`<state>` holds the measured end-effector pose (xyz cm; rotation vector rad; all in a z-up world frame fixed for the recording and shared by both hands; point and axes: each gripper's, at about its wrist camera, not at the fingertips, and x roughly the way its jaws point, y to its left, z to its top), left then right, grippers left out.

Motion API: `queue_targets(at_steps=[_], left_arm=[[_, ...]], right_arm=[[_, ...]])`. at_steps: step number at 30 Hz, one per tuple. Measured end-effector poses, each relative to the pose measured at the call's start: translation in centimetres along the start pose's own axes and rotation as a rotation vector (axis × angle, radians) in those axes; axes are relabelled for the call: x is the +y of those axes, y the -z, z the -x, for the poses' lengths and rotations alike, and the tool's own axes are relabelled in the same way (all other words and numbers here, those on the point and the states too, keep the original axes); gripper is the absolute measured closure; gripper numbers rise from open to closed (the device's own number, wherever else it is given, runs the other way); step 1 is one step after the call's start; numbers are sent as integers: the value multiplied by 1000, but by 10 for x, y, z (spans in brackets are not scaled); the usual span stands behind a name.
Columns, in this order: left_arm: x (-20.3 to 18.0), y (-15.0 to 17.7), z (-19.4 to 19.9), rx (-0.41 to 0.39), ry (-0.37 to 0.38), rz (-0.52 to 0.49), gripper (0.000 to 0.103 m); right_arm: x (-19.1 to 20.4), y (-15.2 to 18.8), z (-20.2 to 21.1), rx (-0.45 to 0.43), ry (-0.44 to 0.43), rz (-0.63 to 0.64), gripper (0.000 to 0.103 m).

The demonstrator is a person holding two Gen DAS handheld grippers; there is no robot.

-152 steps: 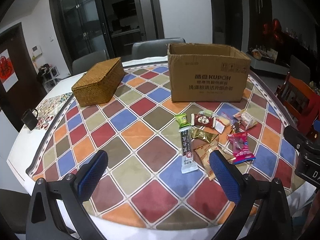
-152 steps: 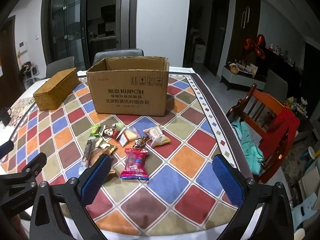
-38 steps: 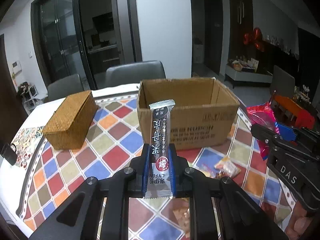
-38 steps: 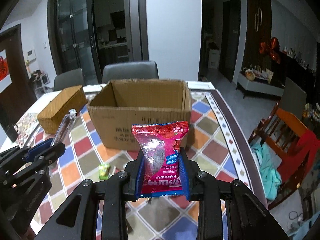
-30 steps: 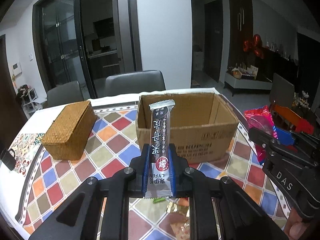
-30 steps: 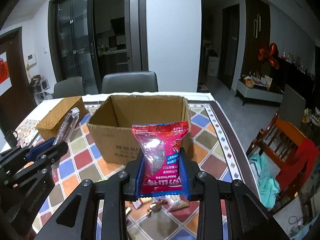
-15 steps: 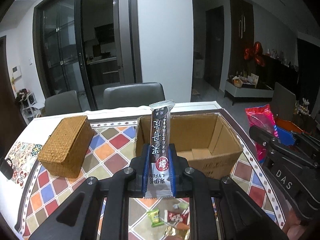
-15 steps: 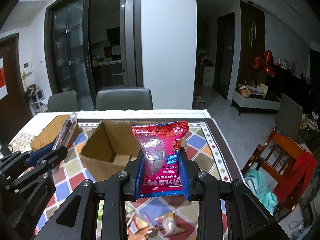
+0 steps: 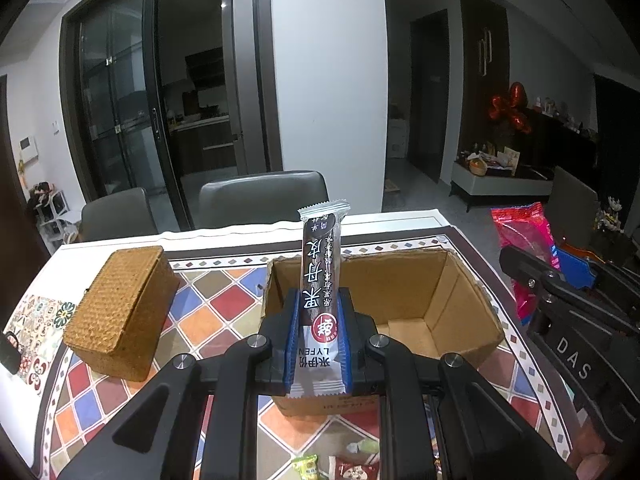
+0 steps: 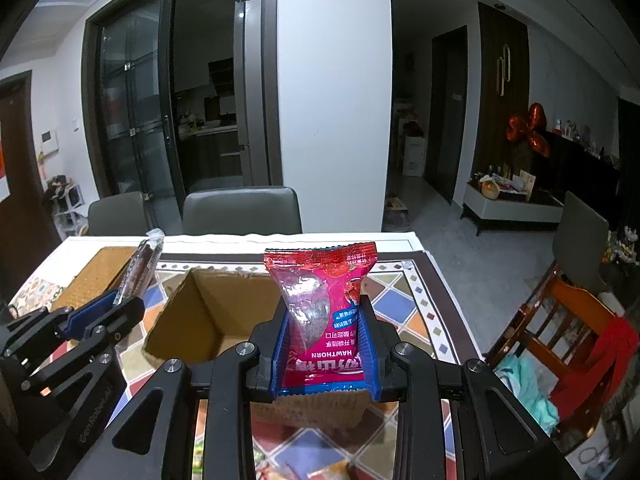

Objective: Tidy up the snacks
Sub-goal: 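Carry both held snacks up and over the open KUPOH cardboard box, then open both tools to drop the bar and candy bag into the box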

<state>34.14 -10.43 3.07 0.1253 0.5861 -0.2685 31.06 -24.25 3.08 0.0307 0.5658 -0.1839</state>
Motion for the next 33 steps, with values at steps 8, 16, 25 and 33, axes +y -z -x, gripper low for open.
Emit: queue_targets(at_steps=[8, 16, 25, 33], left_arm=[[0, -1, -21, 22, -5, 6, 85], [7, -5, -43, 33, -5, 21, 85], [12, -7, -64, 50, 4, 35, 84], [12, -5, -59, 22, -33, 20, 54]], right_arm=[[0, -4, -20, 6, 8, 7, 71], [8, -4, -40, 27, 5, 14, 71], [12, -4, -63, 52, 0, 19, 71], [13, -6, -73, 52, -2, 23, 46]])
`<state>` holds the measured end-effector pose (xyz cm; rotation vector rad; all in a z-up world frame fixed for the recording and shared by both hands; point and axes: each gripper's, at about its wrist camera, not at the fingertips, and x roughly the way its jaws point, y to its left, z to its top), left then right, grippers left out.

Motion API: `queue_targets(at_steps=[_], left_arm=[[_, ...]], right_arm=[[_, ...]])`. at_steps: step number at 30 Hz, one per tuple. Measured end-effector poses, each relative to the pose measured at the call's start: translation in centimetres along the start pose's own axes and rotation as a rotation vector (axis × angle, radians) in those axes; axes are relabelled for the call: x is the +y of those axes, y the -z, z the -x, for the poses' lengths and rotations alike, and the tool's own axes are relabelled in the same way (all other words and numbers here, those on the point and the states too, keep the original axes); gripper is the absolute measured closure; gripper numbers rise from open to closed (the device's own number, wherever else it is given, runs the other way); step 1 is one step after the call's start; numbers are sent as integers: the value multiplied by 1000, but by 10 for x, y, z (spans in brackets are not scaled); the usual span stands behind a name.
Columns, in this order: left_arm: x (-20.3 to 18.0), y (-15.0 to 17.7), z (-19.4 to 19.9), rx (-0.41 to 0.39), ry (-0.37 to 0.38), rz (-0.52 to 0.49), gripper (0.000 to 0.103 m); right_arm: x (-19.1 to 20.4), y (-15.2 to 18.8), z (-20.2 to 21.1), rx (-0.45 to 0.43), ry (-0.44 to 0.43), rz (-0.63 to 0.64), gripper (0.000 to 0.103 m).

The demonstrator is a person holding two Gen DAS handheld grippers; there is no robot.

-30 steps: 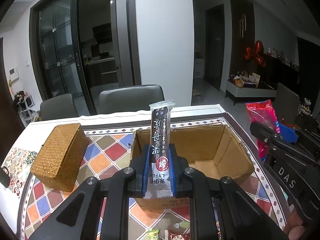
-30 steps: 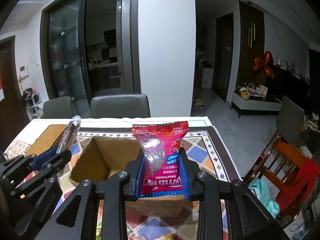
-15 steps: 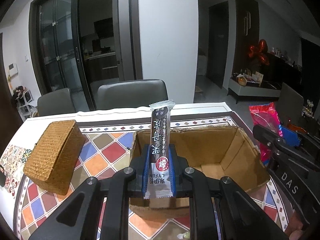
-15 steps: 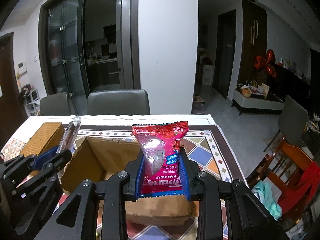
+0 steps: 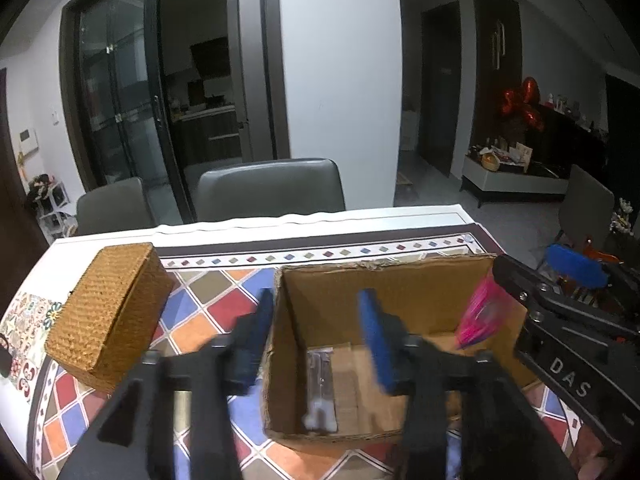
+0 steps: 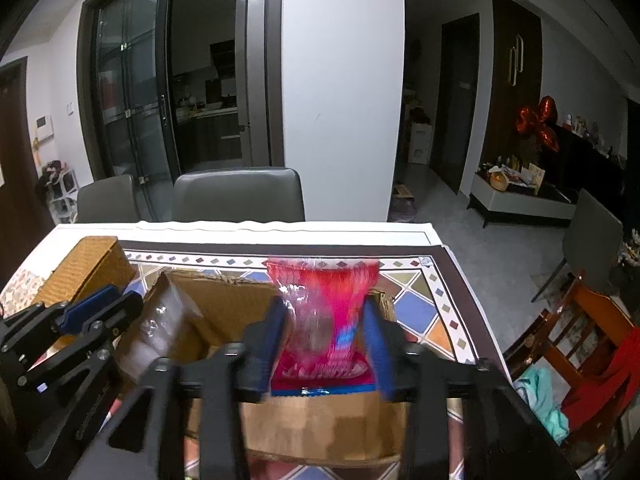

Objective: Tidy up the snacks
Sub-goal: 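Open both tools to drop the bar and candy bag into the box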

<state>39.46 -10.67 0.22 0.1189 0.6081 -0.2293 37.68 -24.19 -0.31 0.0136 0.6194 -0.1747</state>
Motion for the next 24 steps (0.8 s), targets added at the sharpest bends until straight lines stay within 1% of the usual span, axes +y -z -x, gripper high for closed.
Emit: queue_targets(at_steps=[2, 4, 7, 8, 10, 19, 24], left_arm=[[1, 0, 2, -4, -2, 5, 50], [2, 0, 4, -9, -10, 9, 46], [2, -2, 9, -17, -19, 8, 42], [2, -3, 10, -21, -18, 8, 39], [1, -4, 15, -30, -26, 5, 36], [0, -8, 34, -45, -33, 4, 35], [-4, -5, 48, -53, -35, -2, 33]], right_arm=[[2, -1, 1, -12, 20, 2, 35], [1, -2, 5, -20, 25, -3, 32], [-2, -3, 8, -24, 32, -13, 30], [-3, -3, 9, -26, 33, -15, 29], [-5, -3, 12, -31, 36, -19, 29], [-13, -4, 29, -44, 42, -30, 29], [-17, -5, 42, -58, 45, -37, 29]])
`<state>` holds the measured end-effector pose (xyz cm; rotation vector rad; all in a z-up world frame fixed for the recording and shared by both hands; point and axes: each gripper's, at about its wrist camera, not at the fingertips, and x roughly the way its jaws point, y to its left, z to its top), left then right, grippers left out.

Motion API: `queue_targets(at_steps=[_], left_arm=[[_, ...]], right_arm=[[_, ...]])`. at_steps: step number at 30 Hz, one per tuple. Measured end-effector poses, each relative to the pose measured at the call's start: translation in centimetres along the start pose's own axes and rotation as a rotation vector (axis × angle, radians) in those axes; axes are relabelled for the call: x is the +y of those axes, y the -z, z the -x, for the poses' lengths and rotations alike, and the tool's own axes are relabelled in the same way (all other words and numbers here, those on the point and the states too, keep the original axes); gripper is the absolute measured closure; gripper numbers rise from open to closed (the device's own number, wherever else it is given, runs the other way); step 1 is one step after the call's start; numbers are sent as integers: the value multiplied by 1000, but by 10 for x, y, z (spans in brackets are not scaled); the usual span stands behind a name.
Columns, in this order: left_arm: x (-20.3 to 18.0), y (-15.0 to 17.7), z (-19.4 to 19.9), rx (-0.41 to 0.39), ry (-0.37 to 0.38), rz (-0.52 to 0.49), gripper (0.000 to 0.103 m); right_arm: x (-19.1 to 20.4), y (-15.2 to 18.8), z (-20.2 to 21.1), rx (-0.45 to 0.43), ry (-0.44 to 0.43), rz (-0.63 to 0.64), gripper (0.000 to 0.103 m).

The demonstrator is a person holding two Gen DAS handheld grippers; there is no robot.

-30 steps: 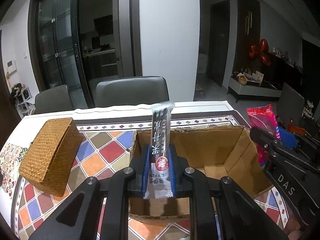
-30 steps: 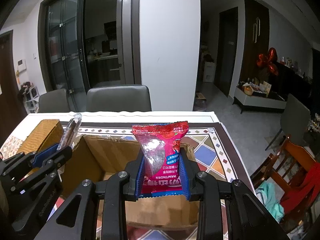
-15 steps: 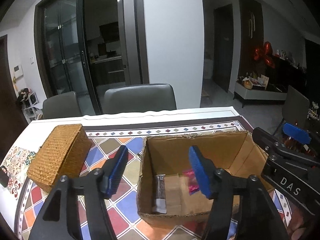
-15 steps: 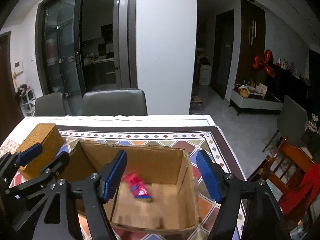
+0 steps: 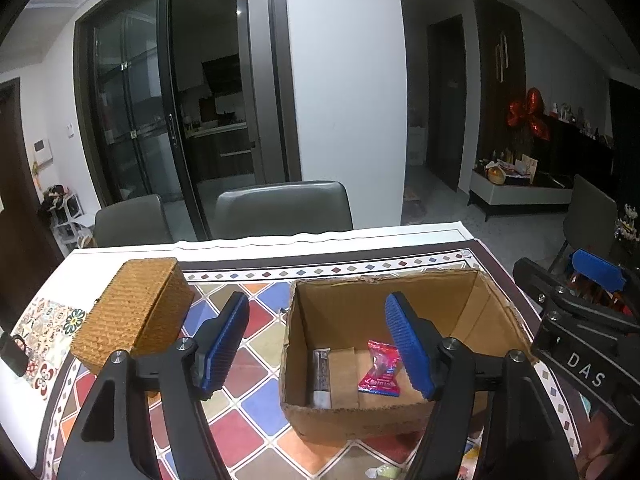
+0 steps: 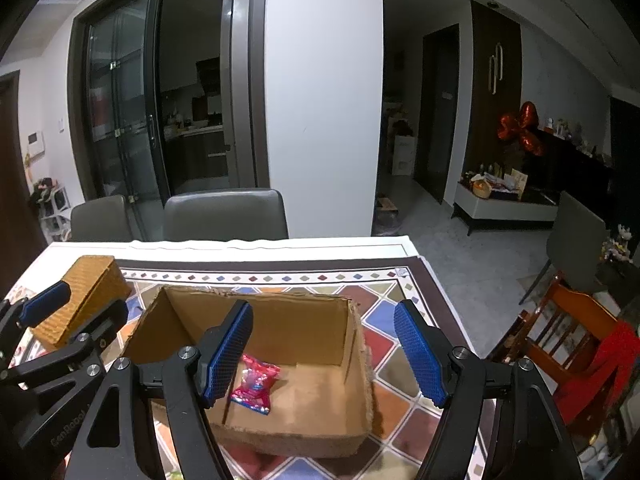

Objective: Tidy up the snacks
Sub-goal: 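Open both tools to drop the bar and candy bag into the box, then move both open tools back down toward the remaining snacks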

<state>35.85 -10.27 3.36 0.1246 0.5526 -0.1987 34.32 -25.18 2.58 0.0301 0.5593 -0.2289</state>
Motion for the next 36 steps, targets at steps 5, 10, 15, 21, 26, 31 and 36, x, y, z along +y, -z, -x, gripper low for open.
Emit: queue_targets(at_steps=[5, 10, 15, 21, 26, 31, 36], left_arm=[[-3, 4, 14, -1, 0, -6, 32], [-7, 7, 28, -6, -5, -10, 28], [-10, 11, 40, -8, -6, -16, 24], [-13, 17, 55, -11, -10, -13, 21], [-17, 25, 68, -8, -10, -15, 18], [-18, 32, 78, -3, -9, -8, 16], [-20, 46, 89, 6, -8, -4, 14]], right_arm=[[-7, 2, 15, -12, 3, -6, 29], [-15, 5, 27, -19, 10, -14, 29], [-23, 11, 38, -29, 21, -19, 23], [-32, 21, 50, -26, 24, -15, 23], [-35, 25, 55, -28, 24, -15, 23], [-41, 37, 68, -29, 23, -11, 23], [-43, 47, 80, -32, 21, -2, 23]])
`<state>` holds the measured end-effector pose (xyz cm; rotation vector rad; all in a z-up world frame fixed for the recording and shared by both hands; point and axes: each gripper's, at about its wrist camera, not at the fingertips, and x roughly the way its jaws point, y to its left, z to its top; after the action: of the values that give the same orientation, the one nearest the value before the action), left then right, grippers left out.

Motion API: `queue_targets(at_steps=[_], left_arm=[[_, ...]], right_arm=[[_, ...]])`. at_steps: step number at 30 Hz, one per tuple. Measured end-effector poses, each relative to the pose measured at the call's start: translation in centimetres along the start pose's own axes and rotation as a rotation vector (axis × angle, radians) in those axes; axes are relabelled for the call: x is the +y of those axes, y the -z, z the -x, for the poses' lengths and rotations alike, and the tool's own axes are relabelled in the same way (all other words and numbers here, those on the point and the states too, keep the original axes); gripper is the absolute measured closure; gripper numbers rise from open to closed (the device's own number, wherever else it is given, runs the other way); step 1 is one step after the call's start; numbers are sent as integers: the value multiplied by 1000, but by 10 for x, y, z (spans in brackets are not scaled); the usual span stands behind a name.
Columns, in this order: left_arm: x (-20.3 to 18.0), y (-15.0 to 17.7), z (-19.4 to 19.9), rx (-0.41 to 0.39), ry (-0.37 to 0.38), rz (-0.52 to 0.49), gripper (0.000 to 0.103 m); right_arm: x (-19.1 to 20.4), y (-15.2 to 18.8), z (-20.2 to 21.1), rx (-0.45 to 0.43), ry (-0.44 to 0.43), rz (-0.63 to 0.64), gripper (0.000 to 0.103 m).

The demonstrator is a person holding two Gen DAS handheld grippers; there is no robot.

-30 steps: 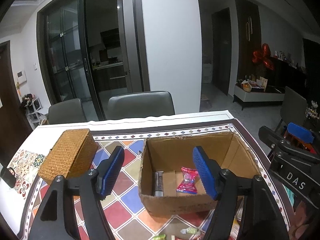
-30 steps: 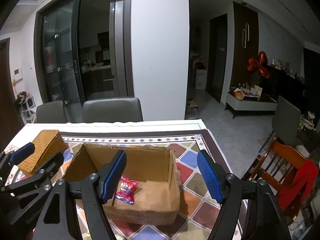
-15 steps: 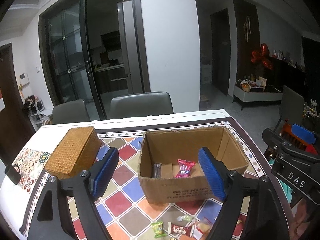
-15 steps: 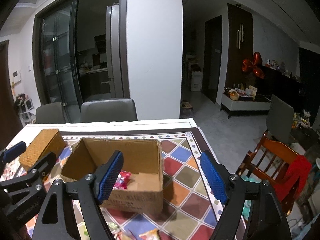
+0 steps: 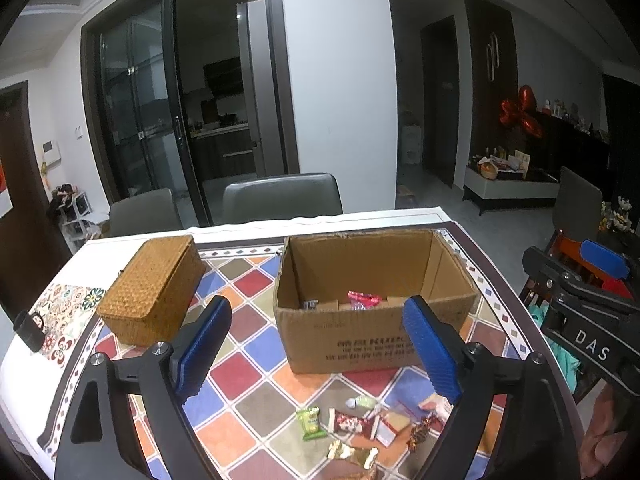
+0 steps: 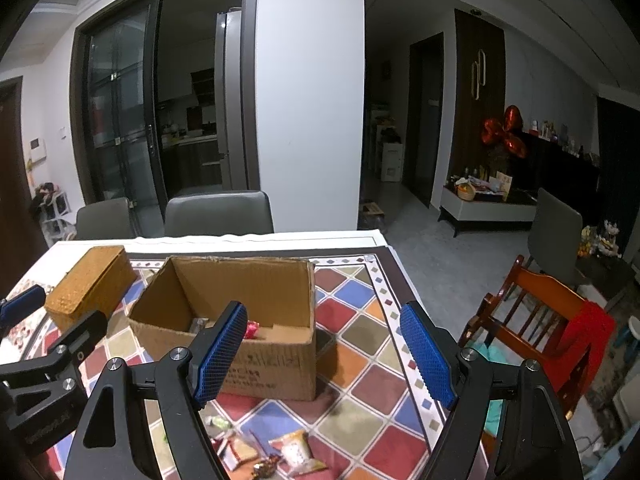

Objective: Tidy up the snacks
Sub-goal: 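Move both open tools back down toward the remaining snacks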

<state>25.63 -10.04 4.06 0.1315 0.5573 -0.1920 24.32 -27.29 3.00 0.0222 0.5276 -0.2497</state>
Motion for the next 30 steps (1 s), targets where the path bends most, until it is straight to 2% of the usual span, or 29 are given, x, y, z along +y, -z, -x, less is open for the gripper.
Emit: queue_targets(at_steps=[11, 30], left_arm=[[1, 29, 17, 27, -16, 32, 12], [4, 81, 12, 109, -75, 100, 12]], right_arm=[[4, 22, 16, 13, -17, 31, 23], [7, 58, 17, 40, -33, 87, 23]])
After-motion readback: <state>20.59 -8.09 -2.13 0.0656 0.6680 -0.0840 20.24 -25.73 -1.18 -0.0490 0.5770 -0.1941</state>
